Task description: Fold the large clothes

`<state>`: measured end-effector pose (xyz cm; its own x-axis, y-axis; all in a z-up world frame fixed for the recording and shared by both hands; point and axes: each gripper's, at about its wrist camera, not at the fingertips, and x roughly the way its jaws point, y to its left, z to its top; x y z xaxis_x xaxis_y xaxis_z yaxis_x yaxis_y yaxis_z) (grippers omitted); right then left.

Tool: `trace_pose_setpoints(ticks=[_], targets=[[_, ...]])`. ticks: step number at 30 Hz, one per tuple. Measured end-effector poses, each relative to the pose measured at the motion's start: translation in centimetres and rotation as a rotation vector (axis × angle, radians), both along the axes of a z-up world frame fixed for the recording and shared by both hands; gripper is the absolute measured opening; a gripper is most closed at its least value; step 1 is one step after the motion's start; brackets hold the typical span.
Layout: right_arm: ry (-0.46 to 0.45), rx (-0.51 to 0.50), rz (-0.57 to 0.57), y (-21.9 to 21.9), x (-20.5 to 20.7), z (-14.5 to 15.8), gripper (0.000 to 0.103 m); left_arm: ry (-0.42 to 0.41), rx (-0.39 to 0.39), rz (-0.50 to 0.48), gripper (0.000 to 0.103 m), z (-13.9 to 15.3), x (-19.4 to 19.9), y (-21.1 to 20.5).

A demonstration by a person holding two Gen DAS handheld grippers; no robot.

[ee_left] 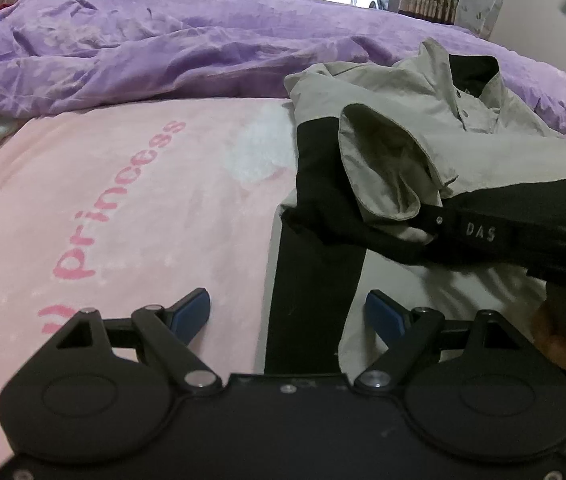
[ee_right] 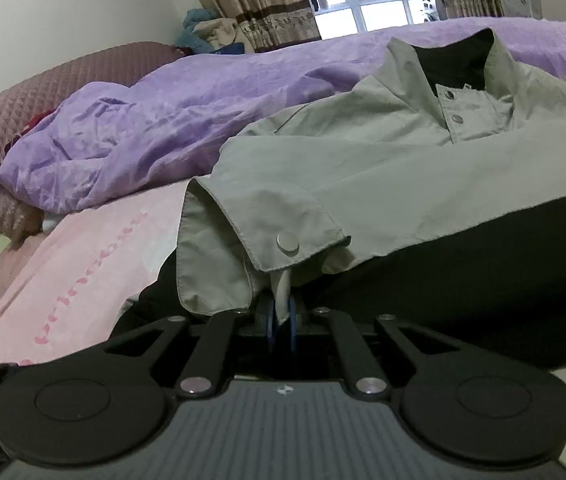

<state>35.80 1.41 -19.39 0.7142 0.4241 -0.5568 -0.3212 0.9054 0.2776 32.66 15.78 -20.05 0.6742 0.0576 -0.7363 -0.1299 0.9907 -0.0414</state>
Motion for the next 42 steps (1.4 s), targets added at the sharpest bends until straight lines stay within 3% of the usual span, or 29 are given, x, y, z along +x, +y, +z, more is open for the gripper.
trace_pose_setpoints(ticks=[4, 7, 10, 16, 22, 26, 28, 33, 37, 42], targets=[[-0.017, -0.029, 0.026, 0.5, -0.3, 0.9, 0.019, -0.006, -0.005, 0.006, 0.086, 0.2, 0.2, 0.1], [-0.100, 0.006, 0.014, 0.5, -1.6, 2.8, 0.020, -0.016, -0.004, 0.017, 0.086, 0.4, 0.5, 0.3], [-0.121, 0.029, 0.004, 0.6, -1.9, 3.8, 0.020, -0.018, -0.009, 0.028, 0.086, 0.4, 1.0, 0.5], [-0.009, 0.005, -0.039, 0.8, -0.9, -0.1, 0.016, -0.022, -0.014, 0.045, 0.086, -0.3, 1.9, 0.6], [-0.042, -0.031, -0.033, 1.3, -1.2, -0.2, 0.016, -0.015, 0.009, 0.051, 0.086, -0.6, 2.2, 0.5], [-0.047, -0.037, -0.022, 1.3, -1.4, 0.2, 0.018, -0.024, -0.019, 0.060, 0.086, 0.1, 1.9, 0.8], [-0.054, -0.010, -0.007, 0.8, -1.5, 0.7, 0.025, -0.035, -0.019, 0.059, 0.086, 0.7, 1.5, 0.6], [-0.114, 0.134, 0.027, -3.3, -3.3, 4.0, 0.039, -0.063, 0.003, 0.044, 0.086, 2.6, -0.1, -0.1], [-0.213, 0.081, -0.023, -9.4, -6.8, 8.0, 0.039, -0.100, 0.003, 0.042, 0.086, 4.5, -2.3, -0.3], [-0.205, 0.010, -0.155, -19.0, -10.6, 10.0, 0.039, -0.115, -0.015, 0.019, 0.086, 5.4, -5.4, -1.6]])
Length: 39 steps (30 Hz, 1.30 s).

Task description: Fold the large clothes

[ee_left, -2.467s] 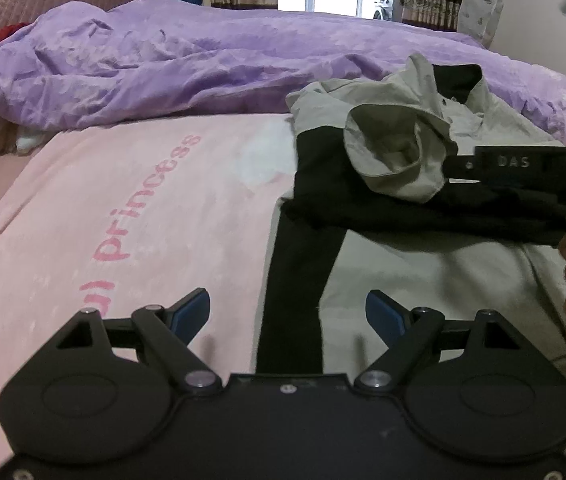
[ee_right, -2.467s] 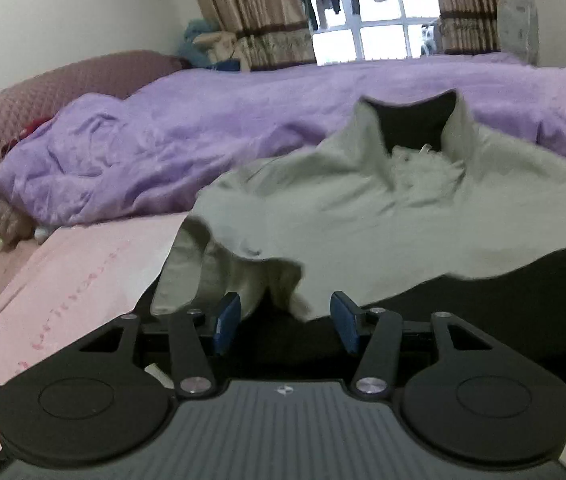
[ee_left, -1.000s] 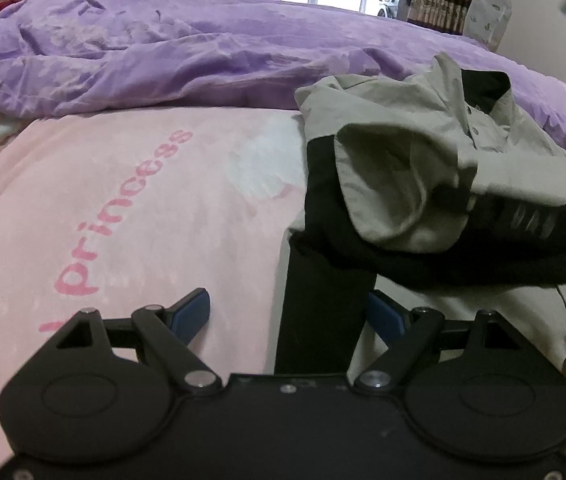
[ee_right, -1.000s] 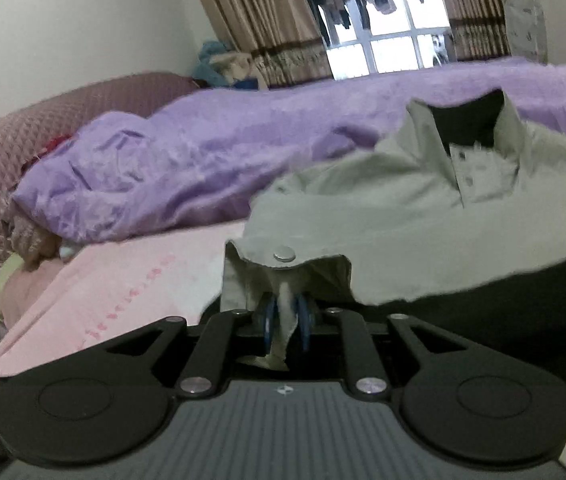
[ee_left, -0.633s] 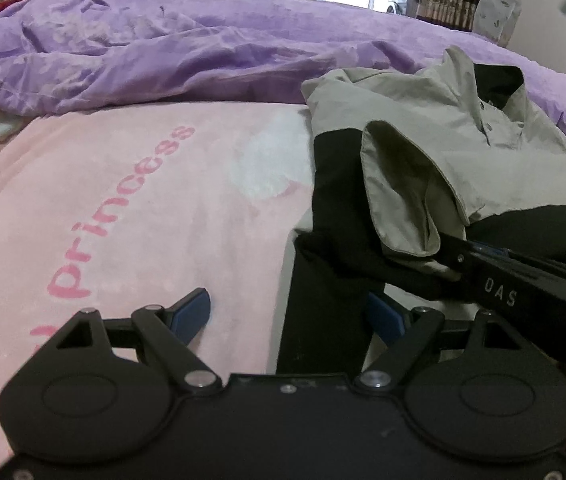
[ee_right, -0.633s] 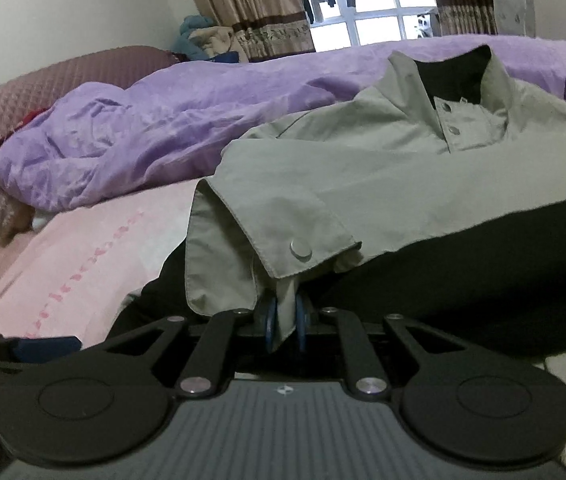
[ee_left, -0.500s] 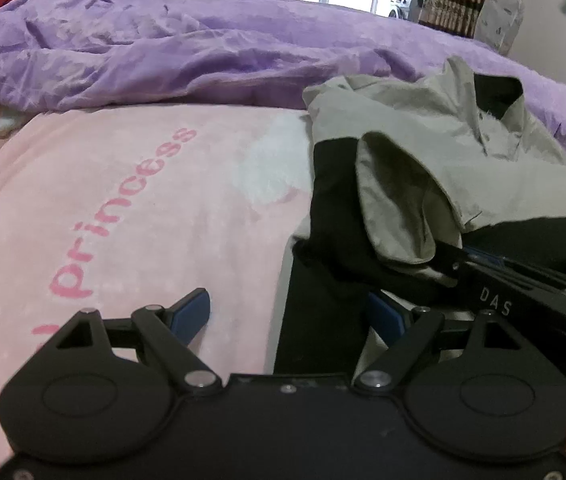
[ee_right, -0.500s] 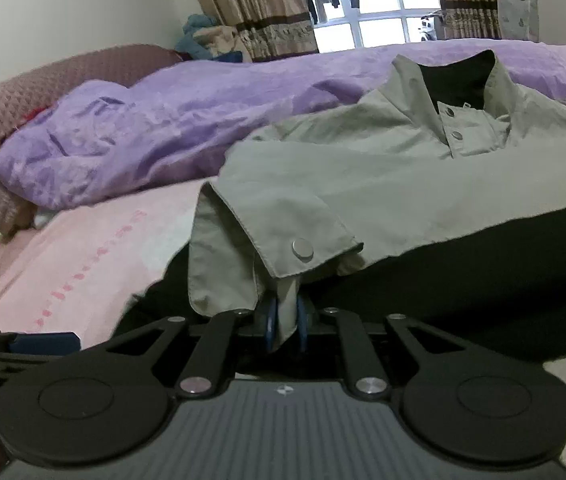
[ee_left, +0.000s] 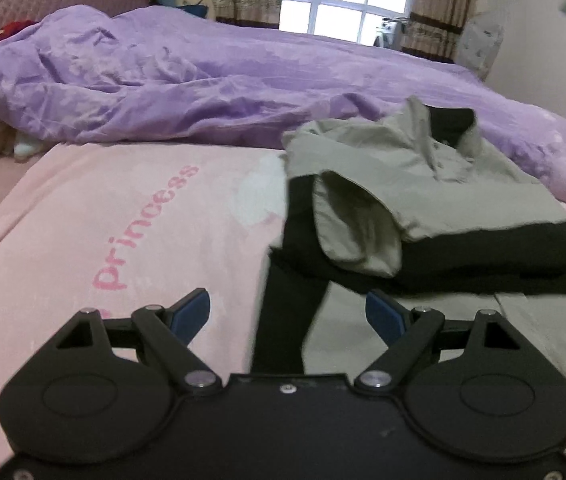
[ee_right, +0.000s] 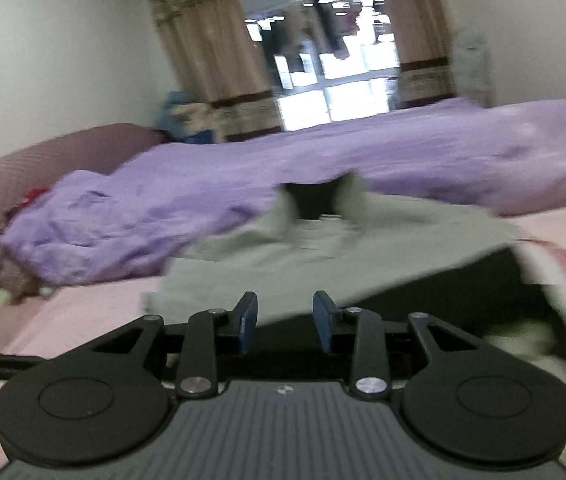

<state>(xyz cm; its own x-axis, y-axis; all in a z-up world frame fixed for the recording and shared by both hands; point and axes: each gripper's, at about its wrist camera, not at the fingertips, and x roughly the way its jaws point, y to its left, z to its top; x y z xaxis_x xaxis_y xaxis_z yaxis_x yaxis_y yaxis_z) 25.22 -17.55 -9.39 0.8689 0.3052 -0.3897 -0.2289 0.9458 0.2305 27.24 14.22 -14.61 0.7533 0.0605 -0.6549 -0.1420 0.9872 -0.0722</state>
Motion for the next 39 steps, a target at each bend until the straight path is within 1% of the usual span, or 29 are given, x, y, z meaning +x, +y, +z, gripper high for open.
trace_pose_setpoints(ticks=[3, 5, 6, 7, 10, 11, 13, 15, 17, 18, 19, 20, 21, 22, 23, 24, 25, 26, 27, 28, 30, 32, 35, 37, 38, 39], targets=[[0.045, -0.088, -0.088, -4.6, -2.3, -0.6, 0.039, 0.030, 0.018, -0.014, 0.087, -0.7, -1.8, -1.1], [0.066, -0.129, -0.130, -7.3, -3.8, -1.7, 0.042, 0.066, 0.005, -0.013, 0.086, -1.7, -2.7, -1.5], [0.083, -0.147, -0.153, -8.6, -4.4, -2.4, 0.048, 0.085, -0.002, -0.012, 0.086, -2.2, -3.1, -1.6], [0.102, -0.157, -0.179, -9.8, -4.8, -3.1, 0.056, 0.103, 0.001, -0.009, 0.086, -2.8, -3.4, -1.8], [0.154, -0.147, -0.229, -12.6, -5.4, -5.2, 0.061, 0.153, 0.025, 0.005, 0.086, -4.4, -3.8, -2.3], [0.175, -0.152, -0.239, -13.1, -5.4, -5.8, 0.063, 0.166, 0.026, 0.011, 0.086, -4.9, -4.0, -2.3], [0.214, -0.183, -0.265, -13.7, -5.1, -6.9, 0.074, 0.196, 0.025, 0.022, 0.087, -5.8, -4.1, -2.3], [0.240, -0.214, -0.281, -14.0, -5.0, -7.8, 0.074, 0.213, 0.029, 0.024, 0.087, -6.6, -4.2, -2.4], [0.267, -0.241, -0.265, -14.5, -5.0, -8.6, 0.075, 0.200, 0.036, 0.017, 0.087, -6.7, -4.6, -2.4], [0.288, -0.266, -0.262, -14.4, -4.8, -9.0, 0.078, 0.200, 0.036, 0.017, 0.087, -6.8, -4.6, -2.4], [0.305, -0.294, -0.266, -14.4, -4.6, -9.4, 0.086, 0.200, 0.037, 0.017, 0.087, -6.9, -4.6, -2.5], [0.318, -0.318, -0.263, -14.5, -4.5, -9.8, 0.088, 0.199, 0.040, 0.013, 0.083, -7.0, -4.6, -2.5], [0.298, -0.314, -0.250, -14.6, -4.6, -10.3, 0.086, 0.189, 0.032, -0.006, 0.075, -7.0, -4.5, -2.6], [0.280, -0.280, -0.231, -15.1, -4.8, -10.6, 0.078, 0.174, 0.026, -0.026, 0.068, -6.9, -4.6, -2.6], [0.268, -0.231, -0.222, -15.7, -4.7, -10.7, 0.071, 0.159, 0.030, -0.040, 0.043, -6.8, -4.6, -2.7], [0.258, -0.224, -0.234, -16.0, -4.8, -10.6, 0.041, 0.151, 0.034, -0.043, 0.018, -6.6, -4.6, -2.8], [0.260, -0.203, -0.237, -16.2, -4.7, -10.2, 0.003, 0.149, 0.020, -0.046, 0.006, -6.3, -4.6, -2.6], [0.269, -0.157, -0.235, -16.4, -4.7, -9.8, 0.002, 0.146, -0.010, -0.051, 0.001, -5.9, -4.5, -2.3], [0.267, -0.132, -0.244, -16.5, -4.8, -9.5, 0.002, 0.135, -0.041, -0.042, 0.001, -5.4, -4.7, -1.9], [0.253, -0.126, -0.250, -16.4, -5.1, -9.0, 0.002, 0.118, -0.061, -0.045, 0.001, -4.9, -4.9, -1.6], [0.190, -0.139, -0.252, -15.8, -6.3, -7.6, 0.002, 0.063, -0.065, -0.066, 0.001, -3.3, -5.8, -1.4], [0.145, -0.127, -0.250, -15.4, -7.2, -6.1, 0.002, 0.029, -0.059, -0.080, 0.001, -1.7, -6.3, -1.4], [0.130, -0.095, -0.237, -15.2, -7.4, -4.5, 0.002, 0.020, -0.030, -0.075, 0.001, -0.3, -6.8, -2.0], [0.115, -0.106, -0.233, -14.8, -7.5, -4.2, 0.002, 0.014, 0.005, -0.073, 0.001, -0.1, -7.0, -2.6], [0.110, -0.124, -0.236, -14.5, -7.4, -4.5, 0.002, 0.014, 0.026, -0.072, 0.002, -0.4, -6.9, -2.8], [0.116, -0.163, -0.238, -14.0, -7.2, -5.0, 0.002, 0.024, 0.045, -0.069, 0.002, -0.9, -6.8, -2.9]])
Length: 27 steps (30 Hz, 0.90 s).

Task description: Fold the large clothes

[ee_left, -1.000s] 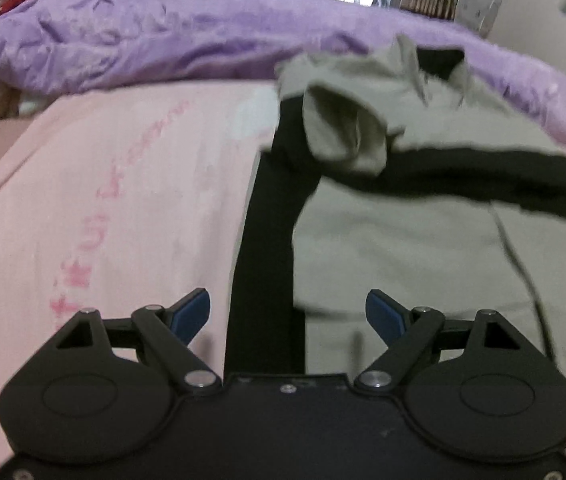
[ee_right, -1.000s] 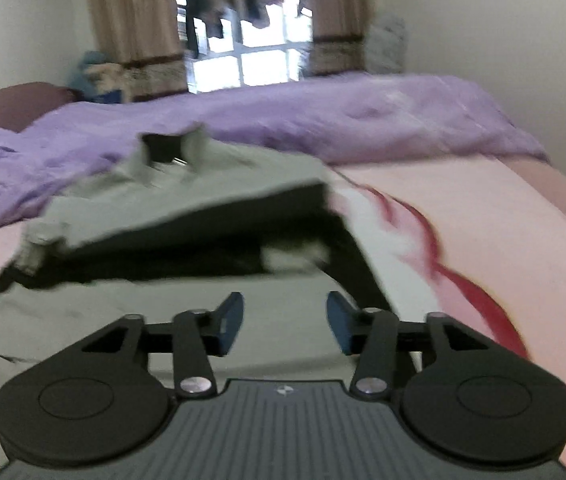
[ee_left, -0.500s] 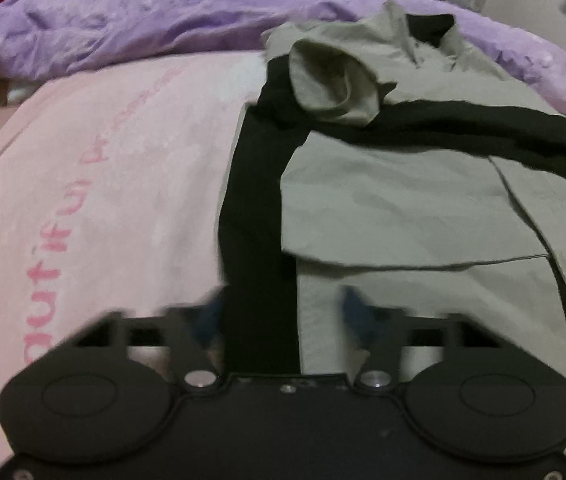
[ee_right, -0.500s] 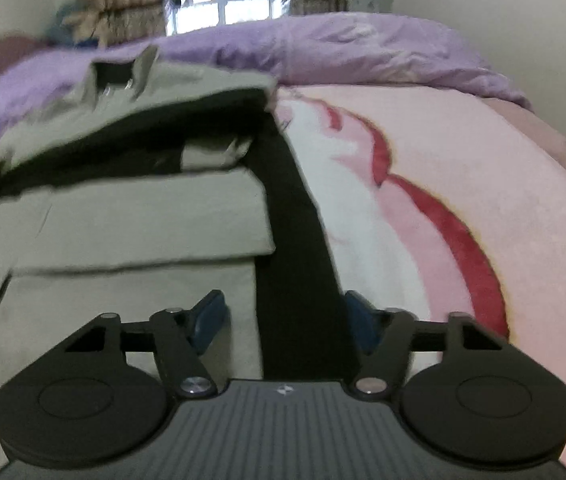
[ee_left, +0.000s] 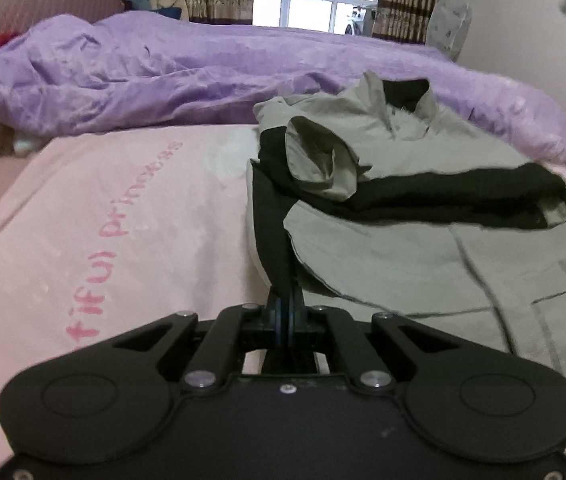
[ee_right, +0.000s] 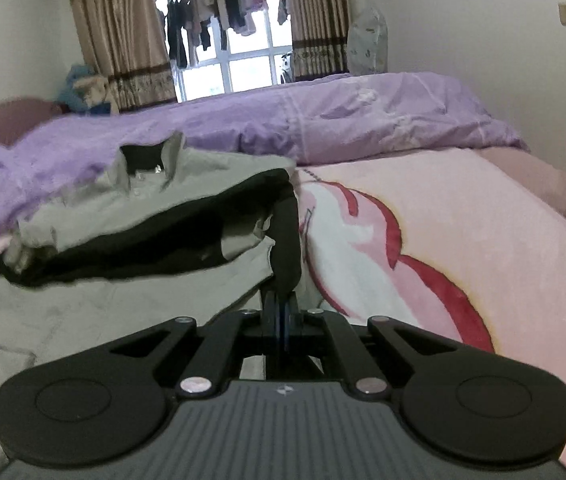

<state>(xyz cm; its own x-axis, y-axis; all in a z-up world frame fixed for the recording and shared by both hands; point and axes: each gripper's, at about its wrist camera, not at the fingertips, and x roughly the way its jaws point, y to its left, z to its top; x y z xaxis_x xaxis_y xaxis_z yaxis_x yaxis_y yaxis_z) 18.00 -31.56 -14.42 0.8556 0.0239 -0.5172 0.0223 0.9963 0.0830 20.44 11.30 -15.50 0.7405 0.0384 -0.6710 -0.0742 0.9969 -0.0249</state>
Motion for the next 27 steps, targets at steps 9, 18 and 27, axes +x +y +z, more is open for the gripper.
trace_pose_setpoints(ticks=[9, 18, 27], targets=[[0.065, 0.137, -0.040, -3.6, 1.1, -6.2, 0.003, 0.068, 0.040, 0.075, 0.016, -6.0, 0.4, 0.8], [0.069, 0.094, -0.044, -2.9, 1.3, -6.2, 0.006, 0.048, 0.093, 0.134, 0.058, -6.1, -0.1, 1.2], [-0.103, -0.070, -0.019, 0.2, -4.3, -0.2, 0.092, 0.015, -0.151, 0.083, 0.099, -2.3, -4.5, 3.1]])
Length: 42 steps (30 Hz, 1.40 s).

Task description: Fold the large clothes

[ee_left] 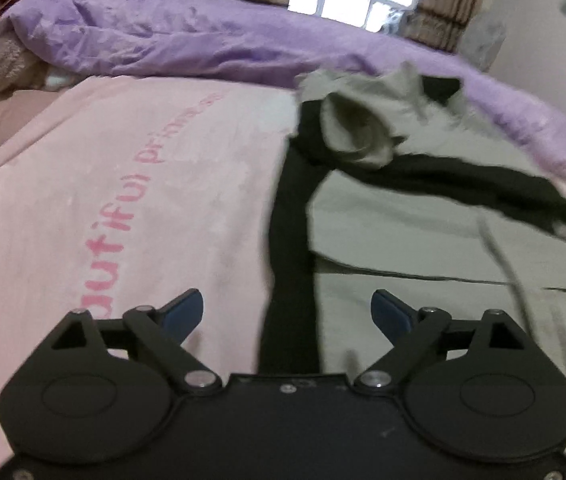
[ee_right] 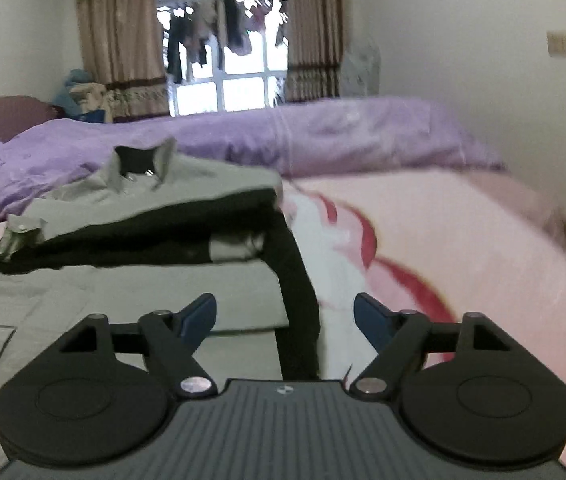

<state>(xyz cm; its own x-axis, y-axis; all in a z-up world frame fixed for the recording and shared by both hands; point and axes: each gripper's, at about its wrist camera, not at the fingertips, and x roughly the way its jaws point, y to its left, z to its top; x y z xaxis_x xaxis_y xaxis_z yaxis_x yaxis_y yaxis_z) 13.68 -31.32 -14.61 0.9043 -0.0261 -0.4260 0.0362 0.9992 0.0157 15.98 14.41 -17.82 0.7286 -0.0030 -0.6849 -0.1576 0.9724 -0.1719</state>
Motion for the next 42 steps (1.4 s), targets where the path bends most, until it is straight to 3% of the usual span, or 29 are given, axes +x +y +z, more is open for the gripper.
trace_pose_setpoints(ticks=[3, 6, 8, 11, 15, 20, 24, 28, 33, 35, 37, 39, 42], targets=[[0.024, -0.122, -0.072, 0.8, -1.7, 1.0, 0.093, 0.015, -0.015, -0.058, 0.103, -0.1, -1.8, -1.0], [0.011, -0.242, -0.196, 0.9, -4.3, 0.9, 0.093, 0.087, 0.022, -0.127, 0.103, -1.2, -3.5, -2.8], [0.068, -0.273, -0.146, 0.6, -5.1, 0.5, 0.087, 0.123, 0.043, -0.157, 0.103, -1.8, -4.4, -3.8], [0.187, -0.220, -0.064, 0.0, -6.1, -0.6, 0.086, 0.174, 0.056, -0.178, 0.103, -2.9, -5.4, -5.2], [0.216, -0.167, 0.018, -0.3, -7.4, -2.0, 0.084, 0.184, 0.057, -0.176, 0.103, -3.9, -6.5, -5.8], [0.343, 0.020, 0.030, -1.6, -6.8, -2.9, 0.084, 0.196, 0.025, -0.161, 0.103, -4.0, -6.4, -4.8], [0.393, 0.025, 0.049, -1.6, -6.6, -3.7, 0.084, 0.192, 0.002, -0.152, 0.103, -3.8, -7.2, -4.3], [0.437, 0.117, 0.027, -2.9, -6.4, -4.0, 0.090, 0.207, 0.021, -0.157, 0.103, -3.6, -8.1, -4.3], [0.459, 0.122, 0.055, -3.7, -7.2, -3.8, 0.090, 0.195, -0.076, -0.143, 0.103, -3.0, -9.6, -2.5], [0.464, 0.104, 0.059, -3.5, -7.5, -3.7, 0.081, 0.199, -0.110, -0.126, 0.103, -2.8, -9.9, -2.1], [0.460, 0.123, 0.083, -3.5, -7.8, -3.4, 0.057, 0.208, -0.148, -0.104, 0.103, -2.7, -10.2, -1.8], [0.460, 0.133, 0.085, -3.4, -7.7, -3.4, 0.058, 0.204, -0.194, -0.104, 0.102, -2.8, -10.4, -1.7], [0.458, 0.130, 0.098, -3.5, -7.5, -3.5, 0.058, 0.201, -0.184, -0.107, 0.099, -2.7, -10.5, -2.1]])
